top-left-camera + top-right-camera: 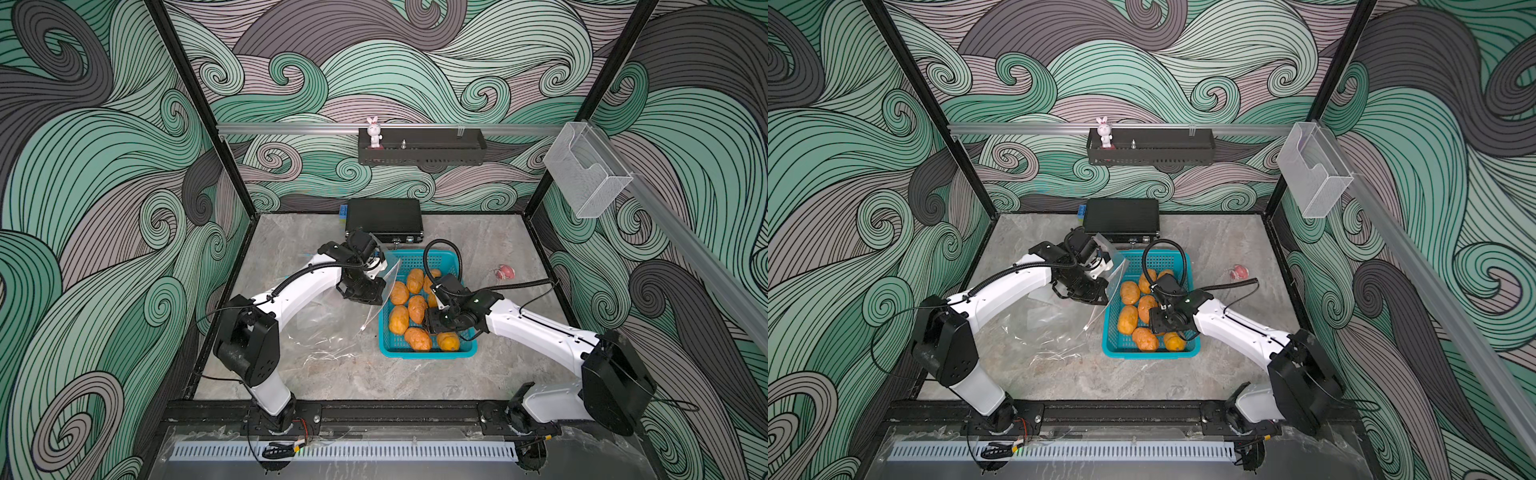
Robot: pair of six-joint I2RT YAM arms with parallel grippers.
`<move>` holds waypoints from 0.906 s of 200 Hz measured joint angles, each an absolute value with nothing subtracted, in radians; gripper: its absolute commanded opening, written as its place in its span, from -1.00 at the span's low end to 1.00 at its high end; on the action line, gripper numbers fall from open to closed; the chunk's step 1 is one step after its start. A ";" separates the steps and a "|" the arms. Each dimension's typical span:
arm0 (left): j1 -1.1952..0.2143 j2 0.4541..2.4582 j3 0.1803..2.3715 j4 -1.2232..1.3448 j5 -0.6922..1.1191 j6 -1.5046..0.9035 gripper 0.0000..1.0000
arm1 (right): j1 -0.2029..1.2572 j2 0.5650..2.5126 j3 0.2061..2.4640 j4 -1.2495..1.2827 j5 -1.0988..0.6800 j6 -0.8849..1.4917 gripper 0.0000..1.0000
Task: Put the potatoes into a zipper bag and zip it
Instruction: Pick up the potato from the basket.
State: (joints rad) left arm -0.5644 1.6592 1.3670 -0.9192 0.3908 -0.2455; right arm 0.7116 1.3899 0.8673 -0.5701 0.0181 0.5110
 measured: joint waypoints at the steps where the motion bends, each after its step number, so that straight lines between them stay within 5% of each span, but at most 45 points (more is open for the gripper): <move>1: -0.564 1.659 1.367 -0.920 0.390 -0.246 -1.00 | 0.712 1.390 0.867 -0.570 0.019 0.513 0.05; 25: -0.567 1.659 1.366 -0.919 0.373 -0.270 -1.00 | 0.712 1.390 0.867 -0.564 0.027 0.516 -0.27; 55: -0.580 1.659 1.366 -0.919 0.349 -0.290 -1.00 | 0.712 1.357 0.867 -0.559 0.023 0.514 -0.36; 181: -0.591 1.659 1.369 -0.924 0.321 -0.327 -1.00 | 0.711 1.058 0.900 -0.398 -0.143 0.510 -0.40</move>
